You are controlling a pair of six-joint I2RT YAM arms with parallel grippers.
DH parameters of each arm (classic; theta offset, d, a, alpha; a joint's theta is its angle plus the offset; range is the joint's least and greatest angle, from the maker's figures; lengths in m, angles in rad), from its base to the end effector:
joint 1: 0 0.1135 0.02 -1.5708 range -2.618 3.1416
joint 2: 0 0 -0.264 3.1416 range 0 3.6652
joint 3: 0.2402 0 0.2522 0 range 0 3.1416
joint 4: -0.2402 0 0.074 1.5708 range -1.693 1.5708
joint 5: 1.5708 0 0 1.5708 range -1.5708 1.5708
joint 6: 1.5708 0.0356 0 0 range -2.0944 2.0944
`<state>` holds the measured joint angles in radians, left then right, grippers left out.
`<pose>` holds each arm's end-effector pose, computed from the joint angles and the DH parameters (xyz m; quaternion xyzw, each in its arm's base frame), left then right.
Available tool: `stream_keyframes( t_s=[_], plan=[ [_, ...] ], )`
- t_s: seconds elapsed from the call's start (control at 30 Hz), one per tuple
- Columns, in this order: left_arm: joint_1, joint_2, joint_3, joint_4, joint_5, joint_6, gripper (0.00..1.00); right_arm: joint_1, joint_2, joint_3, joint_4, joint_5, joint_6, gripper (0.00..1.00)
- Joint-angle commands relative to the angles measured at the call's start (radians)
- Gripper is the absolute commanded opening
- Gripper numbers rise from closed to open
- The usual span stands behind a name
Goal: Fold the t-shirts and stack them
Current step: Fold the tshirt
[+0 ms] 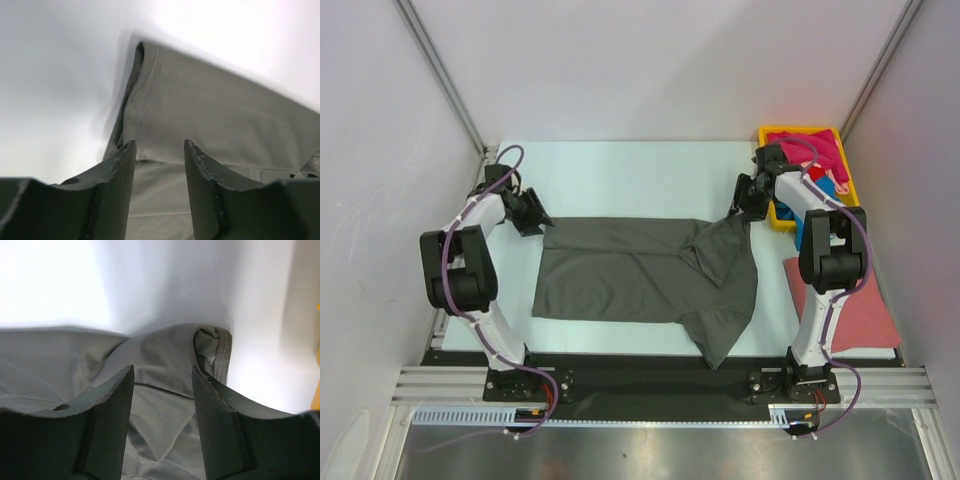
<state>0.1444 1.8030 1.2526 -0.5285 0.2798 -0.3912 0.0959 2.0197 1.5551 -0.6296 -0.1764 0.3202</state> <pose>0.3696 0.0438 0.1980 -0.2214 0.9352 -0.1639 0.2226 0.4279 0.0474 0.1983 0.0877 0.9642 0.1323 0.2124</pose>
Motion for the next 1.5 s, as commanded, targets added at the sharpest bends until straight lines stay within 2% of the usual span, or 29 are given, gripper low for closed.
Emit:
stream_keyframes(
  t_s=[0.0,0.07,0.43,0.63,0.73,0.83,0.9,1.0,1.1,1.33,1.47],
  plan=[
    [0.001,0.07,0.077,0.021,0.012,0.012,0.47,-0.007,-0.007,-0.001,0.018,-0.026,-0.004,0.52],
    [0.0,0.099,0.126,0.007,0.015,0.015,0.42,-0.012,-0.006,-0.001,0.019,-0.028,-0.004,0.52],
    [-0.005,0.197,0.202,0.01,-0.039,0.054,0.42,-0.019,0.016,0.005,0.036,-0.058,-0.01,0.43],
    [-0.009,0.243,0.222,0.024,-0.036,0.061,0.36,-0.027,0.03,0.005,0.028,-0.074,-0.02,0.39],
    [-0.009,0.248,0.232,0.03,-0.024,0.06,0.3,-0.028,0.034,0.002,0.028,-0.075,-0.021,0.39],
    [-0.012,0.249,0.245,0.022,-0.039,0.06,0.3,-0.028,0.036,0.002,0.03,-0.077,-0.021,0.39],
    [-0.011,0.243,0.245,0.019,-0.056,0.064,0.37,-0.028,0.034,0.002,0.033,-0.084,-0.023,0.4],
    [-0.012,0.249,0.249,0.016,-0.054,0.071,0.38,-0.025,0.034,0.0,0.031,-0.086,-0.021,0.4],
    [-0.012,0.262,0.251,0.021,-0.024,0.063,0.31,-0.027,0.034,-0.001,0.033,-0.086,-0.021,0.4],
    [-0.017,0.26,0.248,0.036,-0.005,0.049,0.09,-0.03,0.024,-0.015,0.034,-0.063,-0.013,0.37],
    [-0.017,0.257,0.255,0.033,-0.001,0.049,0.02,-0.038,0.016,-0.015,0.007,-0.043,-0.01,0.34]
  ],
)
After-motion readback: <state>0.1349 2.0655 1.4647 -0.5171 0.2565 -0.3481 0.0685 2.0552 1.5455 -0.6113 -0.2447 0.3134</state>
